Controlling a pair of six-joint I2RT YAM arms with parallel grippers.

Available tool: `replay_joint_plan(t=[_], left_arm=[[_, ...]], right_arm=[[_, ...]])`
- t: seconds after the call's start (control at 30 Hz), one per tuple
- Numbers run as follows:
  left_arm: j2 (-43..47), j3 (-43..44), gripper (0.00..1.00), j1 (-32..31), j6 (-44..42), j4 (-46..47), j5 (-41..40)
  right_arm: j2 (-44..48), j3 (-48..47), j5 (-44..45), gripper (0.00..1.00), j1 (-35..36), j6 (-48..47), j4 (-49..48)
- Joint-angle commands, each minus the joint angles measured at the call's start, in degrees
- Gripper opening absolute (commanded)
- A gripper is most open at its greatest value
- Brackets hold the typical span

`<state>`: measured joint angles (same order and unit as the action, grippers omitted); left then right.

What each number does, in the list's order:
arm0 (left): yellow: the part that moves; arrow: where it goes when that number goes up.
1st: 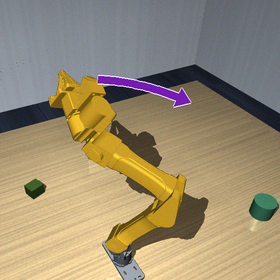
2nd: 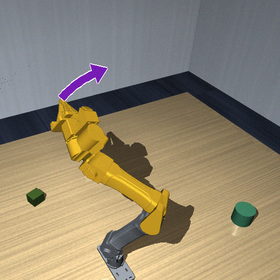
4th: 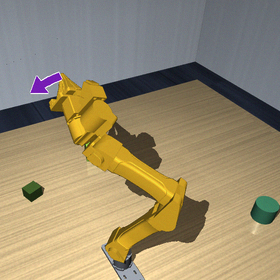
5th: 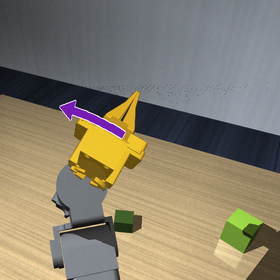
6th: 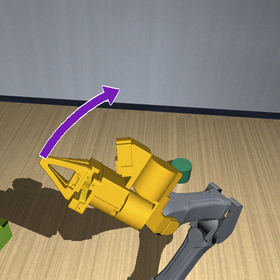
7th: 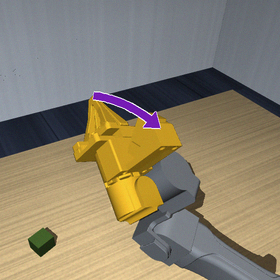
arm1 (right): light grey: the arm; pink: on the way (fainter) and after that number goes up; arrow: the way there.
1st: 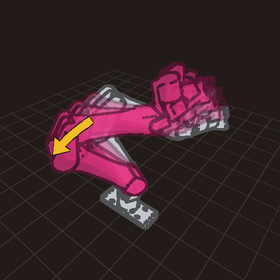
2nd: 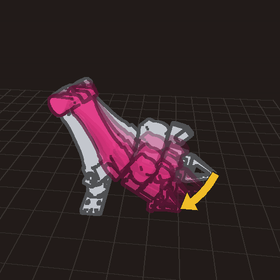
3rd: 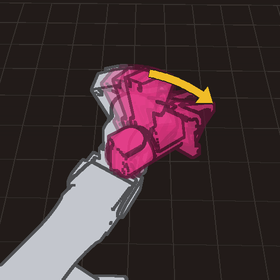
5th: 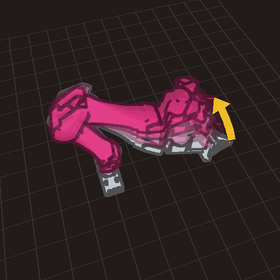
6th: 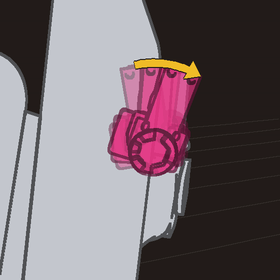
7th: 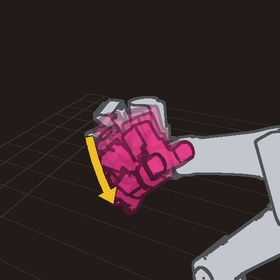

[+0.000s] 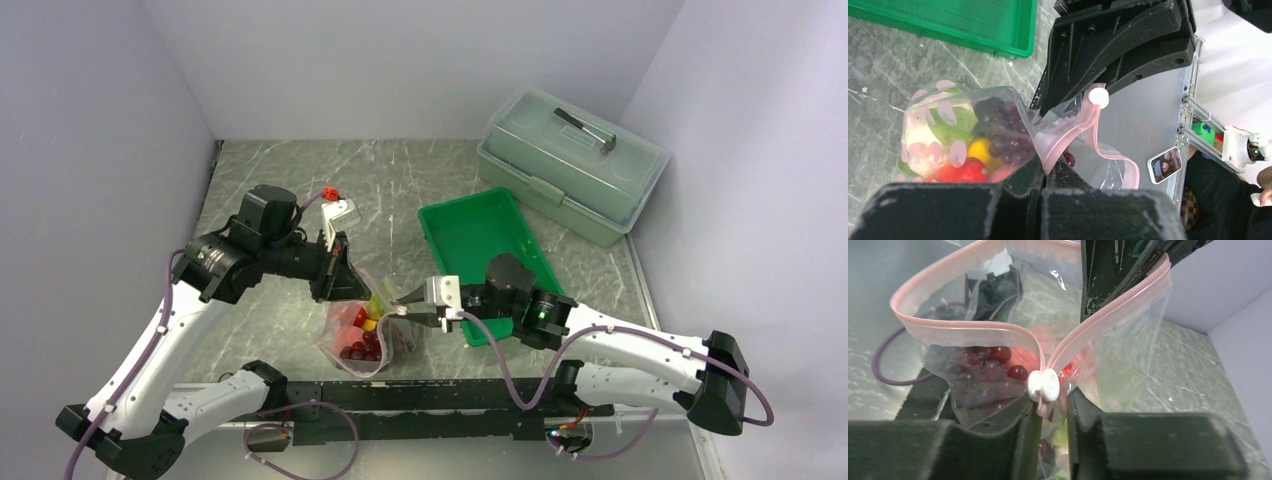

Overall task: Place the food in the zip-top bag and seal the zipper
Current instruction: Zip the zipper food storage bag.

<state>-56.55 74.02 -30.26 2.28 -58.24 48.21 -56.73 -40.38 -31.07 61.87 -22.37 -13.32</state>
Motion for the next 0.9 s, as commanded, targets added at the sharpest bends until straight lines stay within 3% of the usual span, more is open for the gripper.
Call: replay_joint_plan(t=[0.0,0.1,0.33,0.57,0.7,0.87], left_arm=[[1.18,2.78,0.00,-0.21,-1.58,2.92,4.19],[1.10,2.59,0.00,-0.24,-1.58,2.98,4.13],[2.02,2.25,0.00,-0.19,-1.59,3.13,1.14],[2.03,1.92,0.01,-0.24,-0.01,2.58,-6.28],[2.32,1.94,0.14,-0.23,0.60,1.81,-10.69],[4.52,2.74,0.39,-0.22,1.14,1.43,-14.02]], right_arm=[[-0.36,-0.13,-2.44,0.16,-0.51,1.43,-5.78],[0.30,0.39,-2.21,0.00,-0.74,1.35,-6.07],[3.82,1.34,-0.73,0.00,-0.91,0.75,-4.66],[5.10,-3.26,0.29,0.00,-1.00,-0.43,4.37],[4.98,-6.20,1.60,0.00,-0.96,0.07,8.62],[3.87,-11.15,2.68,0.00,-0.96,2.38,15.90]])
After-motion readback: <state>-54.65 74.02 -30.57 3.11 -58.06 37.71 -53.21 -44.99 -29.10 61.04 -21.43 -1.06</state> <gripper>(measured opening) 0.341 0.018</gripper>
